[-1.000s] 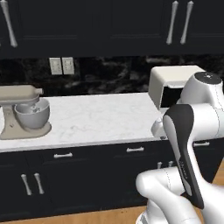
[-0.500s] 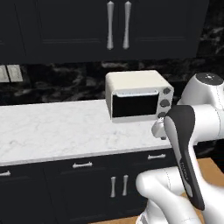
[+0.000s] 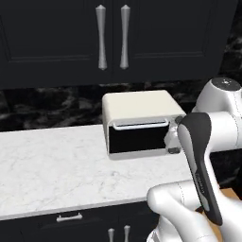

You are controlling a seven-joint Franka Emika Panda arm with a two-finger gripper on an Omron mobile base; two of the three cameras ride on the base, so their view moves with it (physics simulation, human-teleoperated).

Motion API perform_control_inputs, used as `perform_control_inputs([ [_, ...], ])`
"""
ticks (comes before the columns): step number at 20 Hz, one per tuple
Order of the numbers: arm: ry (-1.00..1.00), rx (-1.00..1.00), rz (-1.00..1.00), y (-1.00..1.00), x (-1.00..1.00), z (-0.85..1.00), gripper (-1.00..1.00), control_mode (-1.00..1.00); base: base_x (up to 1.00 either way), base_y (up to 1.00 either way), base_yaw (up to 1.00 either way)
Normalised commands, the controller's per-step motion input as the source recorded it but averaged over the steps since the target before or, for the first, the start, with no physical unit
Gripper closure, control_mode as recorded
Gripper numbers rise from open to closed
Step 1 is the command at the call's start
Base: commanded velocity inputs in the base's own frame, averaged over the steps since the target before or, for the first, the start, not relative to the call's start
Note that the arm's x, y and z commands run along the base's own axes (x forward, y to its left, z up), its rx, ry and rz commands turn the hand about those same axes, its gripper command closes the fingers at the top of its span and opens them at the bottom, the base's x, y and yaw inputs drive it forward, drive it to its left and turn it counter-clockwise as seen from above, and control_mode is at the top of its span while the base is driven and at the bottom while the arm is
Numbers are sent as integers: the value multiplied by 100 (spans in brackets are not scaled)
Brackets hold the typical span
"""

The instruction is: Navigate to the toaster oven.

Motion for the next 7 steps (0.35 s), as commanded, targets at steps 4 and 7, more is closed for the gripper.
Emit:
perform_control_inputs([
  [4, 0, 0, 0, 0, 0, 0, -100, 100, 51, -30, 0],
  [7, 0, 0, 0, 0, 0, 0, -100, 100, 38, -21, -3],
])
